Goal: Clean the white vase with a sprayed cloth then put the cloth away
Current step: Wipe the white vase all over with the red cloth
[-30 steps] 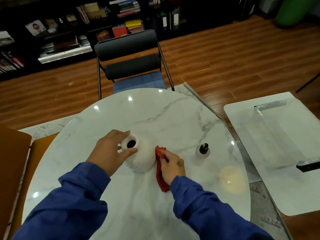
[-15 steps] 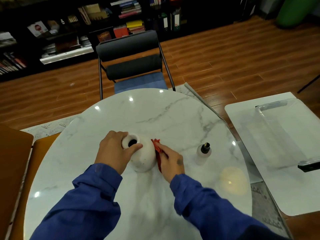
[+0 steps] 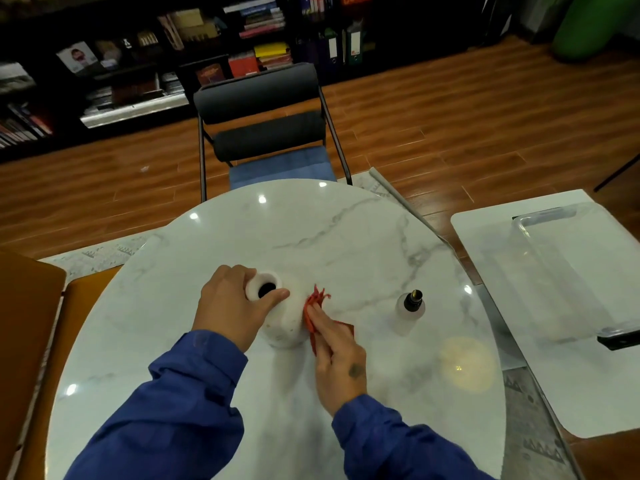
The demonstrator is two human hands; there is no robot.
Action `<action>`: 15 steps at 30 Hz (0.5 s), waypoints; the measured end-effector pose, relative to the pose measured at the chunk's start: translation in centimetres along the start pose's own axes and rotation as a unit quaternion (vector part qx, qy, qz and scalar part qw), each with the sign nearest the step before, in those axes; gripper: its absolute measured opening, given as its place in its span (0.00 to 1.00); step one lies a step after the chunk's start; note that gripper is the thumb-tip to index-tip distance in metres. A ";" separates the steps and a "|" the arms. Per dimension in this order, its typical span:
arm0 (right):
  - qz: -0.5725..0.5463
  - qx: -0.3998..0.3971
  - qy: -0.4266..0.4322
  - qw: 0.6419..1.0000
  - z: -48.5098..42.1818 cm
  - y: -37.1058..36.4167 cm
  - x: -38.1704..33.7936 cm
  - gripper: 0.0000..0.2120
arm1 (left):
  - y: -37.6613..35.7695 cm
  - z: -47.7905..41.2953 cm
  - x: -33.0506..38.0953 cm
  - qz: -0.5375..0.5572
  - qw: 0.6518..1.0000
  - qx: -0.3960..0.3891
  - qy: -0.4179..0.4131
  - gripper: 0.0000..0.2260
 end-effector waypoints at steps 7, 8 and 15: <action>0.106 0.019 -0.064 0.992 -5.8 -0.7 0.0 0.17 | 0.2 0.0 0.3 0.003 1.000 -0.003 0.003 0.26; 0.110 0.017 -0.040 0.993 -5.5 -0.8 -0.8 0.17 | 0.2 0.1 0.3 0.006 1.000 -0.001 0.004 0.26; 0.132 0.029 0.022 0.991 -0.8 0.2 0.8 0.20 | 0.1 0.1 0.1 0.010 1.000 0.005 0.005 0.25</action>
Point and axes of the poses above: each hand's wrist, its own z-axis away from the middle knuckle, its own y-axis out of the back of the hand, x = y × z, the point moved 5 cm from there along -z, towards the middle knuckle, and after that the axes turned 15 degrees about -y, right-handed, at the moved point
